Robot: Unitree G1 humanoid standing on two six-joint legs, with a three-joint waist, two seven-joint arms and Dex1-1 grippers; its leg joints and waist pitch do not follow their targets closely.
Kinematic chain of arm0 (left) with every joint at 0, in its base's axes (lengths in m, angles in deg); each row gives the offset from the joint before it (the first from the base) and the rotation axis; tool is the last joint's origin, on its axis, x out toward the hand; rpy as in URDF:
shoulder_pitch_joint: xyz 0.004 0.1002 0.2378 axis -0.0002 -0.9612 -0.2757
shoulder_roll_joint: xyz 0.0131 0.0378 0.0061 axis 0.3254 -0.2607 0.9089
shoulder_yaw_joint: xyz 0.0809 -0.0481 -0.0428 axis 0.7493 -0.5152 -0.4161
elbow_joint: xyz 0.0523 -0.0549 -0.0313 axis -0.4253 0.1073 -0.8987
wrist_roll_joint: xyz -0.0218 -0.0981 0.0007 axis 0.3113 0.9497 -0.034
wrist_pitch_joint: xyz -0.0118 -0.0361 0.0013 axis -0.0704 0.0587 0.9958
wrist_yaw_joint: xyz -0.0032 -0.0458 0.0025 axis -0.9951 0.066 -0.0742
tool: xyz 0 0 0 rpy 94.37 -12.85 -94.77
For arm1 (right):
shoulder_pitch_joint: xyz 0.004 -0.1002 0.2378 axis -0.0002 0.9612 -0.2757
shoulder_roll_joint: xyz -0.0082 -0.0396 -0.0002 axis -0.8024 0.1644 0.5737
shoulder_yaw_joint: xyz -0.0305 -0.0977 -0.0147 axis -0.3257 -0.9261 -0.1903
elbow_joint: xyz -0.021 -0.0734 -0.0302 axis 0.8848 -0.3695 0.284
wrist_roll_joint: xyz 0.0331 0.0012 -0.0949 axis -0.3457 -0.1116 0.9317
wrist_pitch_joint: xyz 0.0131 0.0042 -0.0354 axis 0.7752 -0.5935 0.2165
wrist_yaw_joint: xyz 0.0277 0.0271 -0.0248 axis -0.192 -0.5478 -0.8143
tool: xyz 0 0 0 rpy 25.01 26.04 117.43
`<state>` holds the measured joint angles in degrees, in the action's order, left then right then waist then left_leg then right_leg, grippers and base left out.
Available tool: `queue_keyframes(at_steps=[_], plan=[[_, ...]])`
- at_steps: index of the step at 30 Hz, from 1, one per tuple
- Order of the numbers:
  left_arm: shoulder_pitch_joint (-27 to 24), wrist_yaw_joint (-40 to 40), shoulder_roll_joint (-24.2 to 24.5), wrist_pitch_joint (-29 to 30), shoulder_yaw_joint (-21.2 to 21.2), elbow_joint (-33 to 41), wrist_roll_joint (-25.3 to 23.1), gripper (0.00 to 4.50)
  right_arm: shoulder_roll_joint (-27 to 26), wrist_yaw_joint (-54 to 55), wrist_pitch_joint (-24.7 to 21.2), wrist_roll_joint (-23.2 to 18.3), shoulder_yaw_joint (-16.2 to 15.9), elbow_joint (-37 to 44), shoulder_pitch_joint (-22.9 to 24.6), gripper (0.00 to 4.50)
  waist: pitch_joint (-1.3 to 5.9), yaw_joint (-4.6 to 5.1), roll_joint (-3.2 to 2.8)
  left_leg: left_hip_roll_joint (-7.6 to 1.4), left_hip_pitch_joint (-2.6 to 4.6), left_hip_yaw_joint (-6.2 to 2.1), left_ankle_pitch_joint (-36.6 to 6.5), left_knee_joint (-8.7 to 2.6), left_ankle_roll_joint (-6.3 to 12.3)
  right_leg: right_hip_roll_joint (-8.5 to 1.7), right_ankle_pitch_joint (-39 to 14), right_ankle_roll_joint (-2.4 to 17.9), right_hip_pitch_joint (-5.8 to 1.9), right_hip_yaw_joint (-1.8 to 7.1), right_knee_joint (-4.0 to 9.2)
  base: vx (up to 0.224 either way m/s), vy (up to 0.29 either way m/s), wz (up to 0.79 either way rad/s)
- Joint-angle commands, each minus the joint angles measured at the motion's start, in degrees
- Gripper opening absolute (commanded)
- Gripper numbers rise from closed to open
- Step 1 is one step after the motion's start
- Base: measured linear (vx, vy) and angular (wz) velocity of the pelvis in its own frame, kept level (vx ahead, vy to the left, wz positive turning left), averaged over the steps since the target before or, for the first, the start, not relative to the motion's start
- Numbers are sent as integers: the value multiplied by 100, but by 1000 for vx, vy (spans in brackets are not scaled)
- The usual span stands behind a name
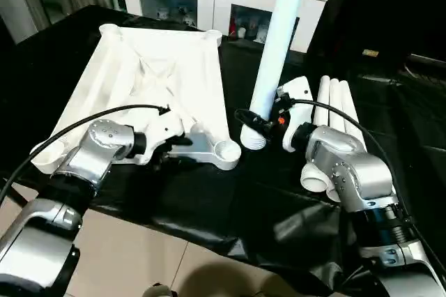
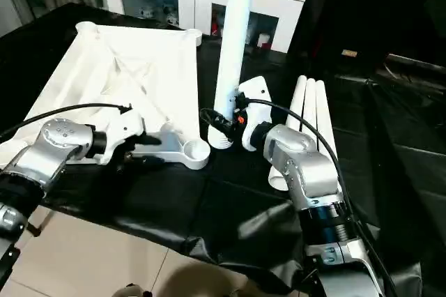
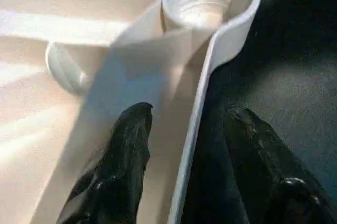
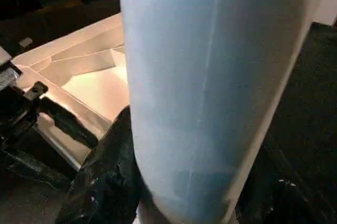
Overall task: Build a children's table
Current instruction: Pick table leg, then insert table leg to table base
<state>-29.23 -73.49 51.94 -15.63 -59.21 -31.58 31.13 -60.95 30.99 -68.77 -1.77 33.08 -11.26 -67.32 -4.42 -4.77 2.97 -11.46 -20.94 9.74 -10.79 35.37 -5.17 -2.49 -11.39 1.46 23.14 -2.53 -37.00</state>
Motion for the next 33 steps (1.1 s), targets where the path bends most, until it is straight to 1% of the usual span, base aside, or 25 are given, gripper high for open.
queue_keyframes(at_steps=[1,2,3,4,6,7,8,9,10,12,13,14,16,18,19,20,21,23,25,26,29,30,31,33], plan=[[220,-134,-50,-120,79,-180,-43,209,79,-63,54,20,46,104,-63,186,485,21,-183,-159,102,-41,-924,-445,-348,-507,-333,1189,-341,315,407,0,0,0],[254,-188,-67,-101,90,-254,-47,196,92,-78,55,21,39,99,-73,186,481,23,-201,-157,101,-43,-926,-444,-350,-504,-342,1197,-341,317,409,0,0,0],[284,-222,-87,-117,85,-331,-63,182,101,-83,54,20,34,98,-77,186,482,15,-197,-157,113,-40,-941,-443,-348,-498,-367,1198,-333,315,412,0,0,0],[325,-261,-105,-132,91,-435,-98,176,114,-93,60,21,30,89,-85,186,477,10,-205,-163,106,-45,-958,-446,-348,-513,-384,1210,-341,317,413,0,0,0],[408,-313,-142,-219,75,-648,-174,173,137,-103,76,29,29,60,-106,186,474,17,-189,-156,100,-42,-954,-447,-336,-497,-397,1197,-345,316,419,0,0,0],[442,-306,-162,-249,46,-726,-186,162,142,-106,80,30,33,45,-119,186,481,6,-197,-157,99,-44,-924,-442,-328,-513,-376,1196,-355,319,420,0,0,0],[473,-308,-176,-258,23,-783,-190,146,143,-109,80,26,36,40,-126,186,478,11,-191,-155,95,-43,-917,-445,-323,-503,-367,1197,-354,318,421,0,0,0],[494,-307,-182,-268,14,-821,-199,134,141,-111,81,24,33,42,-126,186,488,10,-193,-162,93,-47,-877,-442,-317,-515,-283,1217,-362,318,408,0,0,0],[536,-325,-195,-301,2,-904,-228,132,136,-117,94,25,23,43,-120,186,485,8,-202,-161,94,-47,-879,-441,-313,-511,-249,1237,-355,315,405,0,0,0],[566,-352,-203,-326,16,-973,-266,128,124,-128,104,38,14,41,-113,186,487,6,-198,-163,96,-48,-884,-443,-308,-516,-227,1254,-359,316,405,0,0,0],[571,-356,-204,-334,20,-986,-274,99,122,-131,104,41,14,41,-112,186,483,10,-197,-161,95,-46,-893,-444,-303,-514,-246,1256,-357,315,409,0,0,0],[584,-364,-199,-351,43,-1023,-308,90,114,-135,99,45,16,46,-112,186,485,9,-199,-164,100,-49,-901,-442,-306,-513,-267,1259,-357,314,405,0,0,0],[608,-355,-184,-400,89,-1106,-387,86,106,-144,85,40,20,55,-116,186,478,11,-186,-164,95,-48,-913,-446,-296,-513,-333,1250,-358,316,416,0,0,0],[634,-343,-180,-411,101,-1178,-426,59,105,-164,75,34,19,58,-125,186,482,8,-183,-165,91,-49,-884,-445,-290,-520,-300,1251,-364,317,410,0,0,0],[658,-358,-188,-435,95,-1236,-449,59,108,-173,72,32,18,57,-130,186,482,8,-182,-165,91,-47,-879,-446,-286,-522,-304,1250,-364,317,413,0,0,0],[683,-380,-192,-436,94,-1291,-478,45,105,-187,62,19,19,57,-135,186,483,10,-182,-167,94,-49,-873,-445,-287,-524,-301,1249,-364,318,412,0,0,0],[692,-388,-193,-436,93,-1312,-489,41,104,-193,58,14,20,57,-137,186,480,16,-162,-159,88,-45,-865,-445,-275,-518,-312,1241,-367,317,417,0,0,0],[724,-408,-197,-446,103,-1385,-530,29,94,-217,35,-14,24,57,-142,186,481,20,-167,-167,84,-47,-847,-445,-272,-533,-294,1259,-370,320,411,0,0,0],[718,-450,-206,-431,111,-1419,-565,24,55,-262,-48,-82,16,82,-135,186,477,50,-151,-161,68,-55,-830,-447,-244,-531,-298,1272,-386,317,404,0,0,0],[707,-470,-211,-417,113,-1412,-566,11,48,-277,-69,-98,11,90,-132,186,478,55,-153,-162,72,-54,-836,-446,-235,-529,-305,1277,-382,315,405,0,0,0],[550,-532,-270,-421,145,-1290,-612,1,15,-341,-238,-171,-30,132,-99,186,469,95,-147,-168,72,-53,-858,-449,-199,-536,-385,1320,-376,316,421,0,0,0],[530,-524,-280,-432,148,-1275,-617,0,13,-347,-251,-173,-39,137,-94,186,471,97,-148,-172,74,-53,-872,-446,-201,-541,-396,1326,-375,318,423,0,0,0],[487,-509,-308,-445,145,-1236,-617,0,4,-360,-280,-182,-57,148,-83,186,466,104,-123,-169,78,-45,-884,-444,-190,-533,-441,1322,-367,318,430,0,0,0],[326,-525,-408,-544,84,-1037,-537,0,-42,-360,-329,-186,-100,153,-55,186,463,100,-126,-181,79,-47,-890,-447,-177,-550,-485,1332,-367,323,433,0,0,0]])
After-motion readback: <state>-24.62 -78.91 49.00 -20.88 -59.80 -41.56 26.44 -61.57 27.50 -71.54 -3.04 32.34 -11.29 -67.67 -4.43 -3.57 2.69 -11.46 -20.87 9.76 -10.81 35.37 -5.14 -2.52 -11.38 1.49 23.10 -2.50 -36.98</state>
